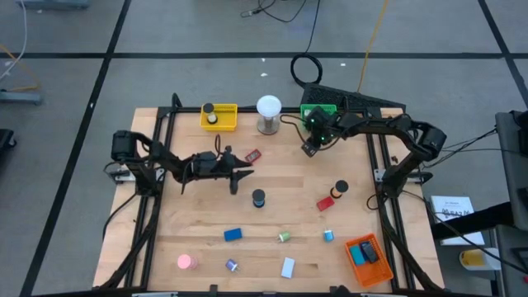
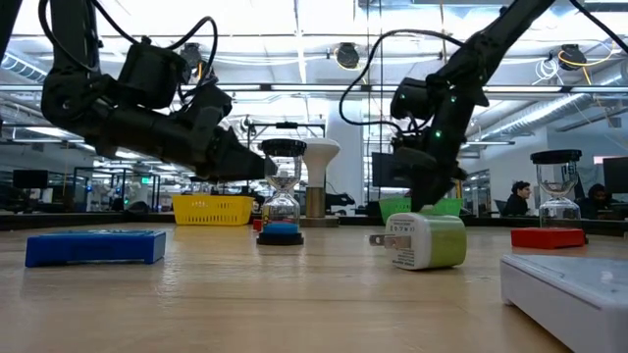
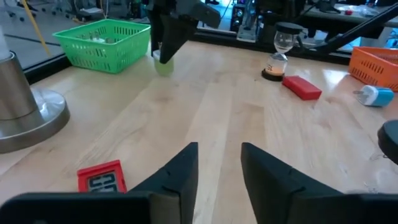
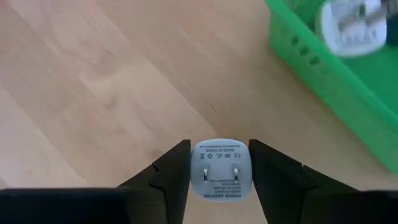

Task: Pick & Place Office items
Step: Put the top green charger adapter into the green bin

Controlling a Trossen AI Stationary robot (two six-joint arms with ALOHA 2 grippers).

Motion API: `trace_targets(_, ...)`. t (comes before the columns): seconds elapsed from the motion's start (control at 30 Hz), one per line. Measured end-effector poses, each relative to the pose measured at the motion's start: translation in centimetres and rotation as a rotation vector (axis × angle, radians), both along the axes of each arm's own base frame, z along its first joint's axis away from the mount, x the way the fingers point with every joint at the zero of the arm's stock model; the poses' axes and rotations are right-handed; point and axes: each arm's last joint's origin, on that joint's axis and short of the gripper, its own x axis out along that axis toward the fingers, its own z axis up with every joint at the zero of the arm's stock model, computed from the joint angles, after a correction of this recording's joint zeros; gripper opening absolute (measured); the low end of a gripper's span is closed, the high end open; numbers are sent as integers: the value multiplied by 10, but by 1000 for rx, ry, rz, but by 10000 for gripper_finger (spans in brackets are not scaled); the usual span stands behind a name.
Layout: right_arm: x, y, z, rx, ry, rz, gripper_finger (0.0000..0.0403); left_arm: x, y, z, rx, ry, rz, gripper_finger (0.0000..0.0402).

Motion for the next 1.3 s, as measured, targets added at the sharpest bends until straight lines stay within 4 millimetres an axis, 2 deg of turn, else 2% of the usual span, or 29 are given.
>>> trace_targets(0.37,-7,-1,1,-33,66,-63,198,-1,-6,2,32,-22,-29,45)
trace_targets(0.53,-6,-2,14,-14,60,-108,230,-17,-7,0,48,-71,29,6)
trace_targets(0.67,-5,-2,17,-13,58,-100,243,-34,-5,1,56,-136,69,12)
trace_targets(0.8,-5,1,16,-53,110,46,241,-43,-4,-1,51,-143,83,16)
trace_targets(1.03,-3,4,18,-168,174,363,238,-43,-4,-1,60,-140,79,8)
trace_targets(1.17,-4,4,18,-189,205,448,235,-43,-4,-1,66,-139,79,19)
trace_targets(1.3,-4,4,18,-194,203,495,229,-43,-4,-1,66,-139,79,10)
